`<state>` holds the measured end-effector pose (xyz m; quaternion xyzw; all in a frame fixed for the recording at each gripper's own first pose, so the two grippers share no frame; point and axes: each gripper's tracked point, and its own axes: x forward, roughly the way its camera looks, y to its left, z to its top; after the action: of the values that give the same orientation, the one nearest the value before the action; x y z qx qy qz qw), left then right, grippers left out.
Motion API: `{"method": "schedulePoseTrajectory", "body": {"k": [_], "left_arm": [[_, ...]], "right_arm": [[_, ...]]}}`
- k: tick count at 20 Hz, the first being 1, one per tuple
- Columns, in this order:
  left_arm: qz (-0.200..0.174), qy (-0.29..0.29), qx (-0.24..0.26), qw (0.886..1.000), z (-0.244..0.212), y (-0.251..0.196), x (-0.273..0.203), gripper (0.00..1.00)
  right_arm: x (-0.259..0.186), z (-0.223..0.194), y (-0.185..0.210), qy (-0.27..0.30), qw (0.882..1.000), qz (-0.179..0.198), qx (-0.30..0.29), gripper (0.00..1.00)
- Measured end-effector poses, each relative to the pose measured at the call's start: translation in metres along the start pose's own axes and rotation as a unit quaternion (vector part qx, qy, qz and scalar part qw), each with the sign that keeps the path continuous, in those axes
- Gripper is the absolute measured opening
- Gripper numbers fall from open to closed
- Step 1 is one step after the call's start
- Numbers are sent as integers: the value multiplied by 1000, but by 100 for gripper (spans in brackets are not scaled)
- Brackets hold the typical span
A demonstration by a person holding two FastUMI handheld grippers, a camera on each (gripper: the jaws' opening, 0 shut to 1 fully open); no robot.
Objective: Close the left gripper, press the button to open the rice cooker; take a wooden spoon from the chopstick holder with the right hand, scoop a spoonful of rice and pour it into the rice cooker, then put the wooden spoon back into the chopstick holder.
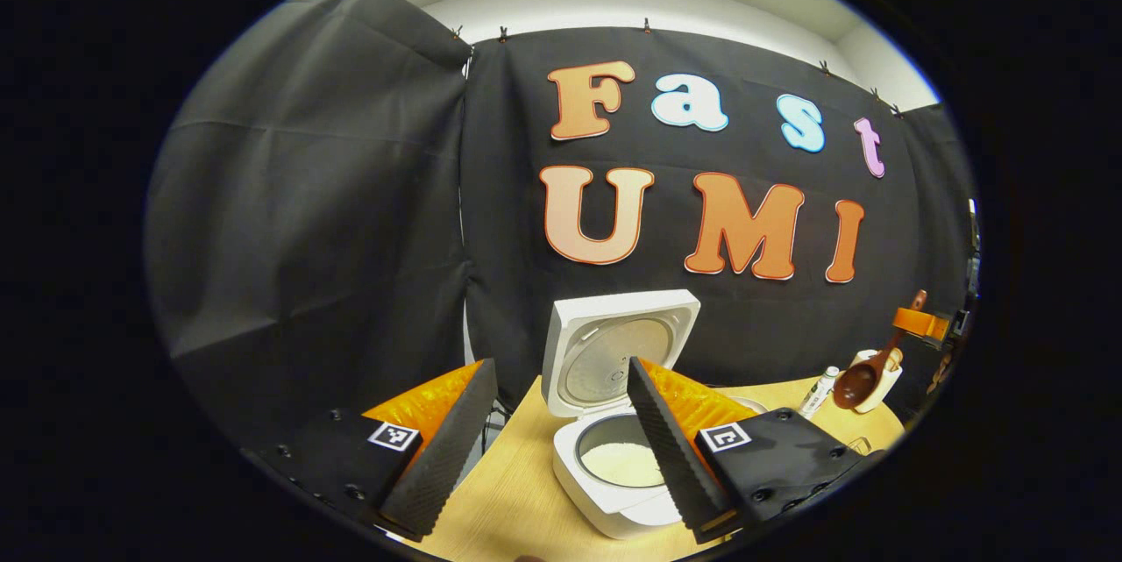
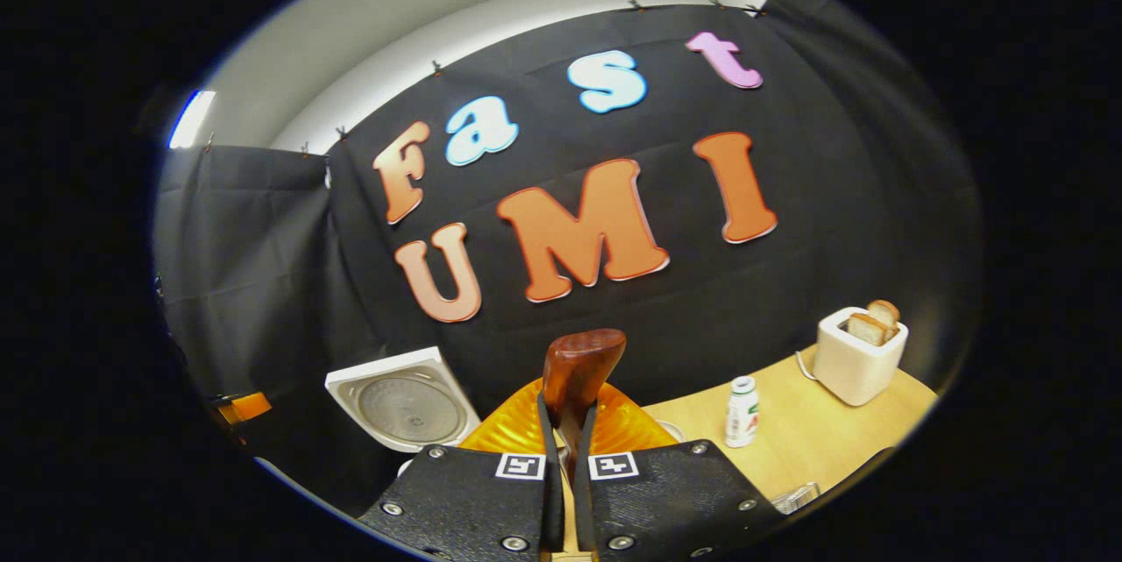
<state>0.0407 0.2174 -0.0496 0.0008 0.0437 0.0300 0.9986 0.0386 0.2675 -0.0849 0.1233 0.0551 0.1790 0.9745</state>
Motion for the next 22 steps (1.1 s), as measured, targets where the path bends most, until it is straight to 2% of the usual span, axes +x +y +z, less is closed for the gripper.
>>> {"method": "schedulePoseTrajectory", "body": {"k": [2, 3, 4, 5, 8, 11, 16, 22], "left_arm": [[-5, -2, 1, 1000, 3, -10, 0, 100], [-9, -1, 0, 1000, 2, -15, 0, 100], [-13, 2, -2, 1000, 2, -20, 0, 100], [-15, 3, -6, 1000, 1, -24, 2, 100], [-24, 10, -15, 1000, -2, -36, 5, 100], [-17, 11, -5, 1000, 0, -38, 6, 100], [-12, 12, -4, 1000, 1, -46, 5, 100], [-14, 22, -4, 1000, -3, -56, 7, 100]], "right_arm": [[-20, -1, -45, -4, 999, -39, 8, 4], [-30, -2, -67, -4, 998, -58, 14, 9], [-40, -5, -88, -4, 997, -75, 23, 4], [-49, -8, -107, -3, 995, -91, 35, 4], [-72, -29, -152, 5, 989, -132, 69, 4], [-84, -57, -188, 15, 983, -167, 69, 4], [-78, -97, -221, 37, 977, -188, 94, 4], [-59, -146, -232, 79, 975, -181, 99, 4]]}}
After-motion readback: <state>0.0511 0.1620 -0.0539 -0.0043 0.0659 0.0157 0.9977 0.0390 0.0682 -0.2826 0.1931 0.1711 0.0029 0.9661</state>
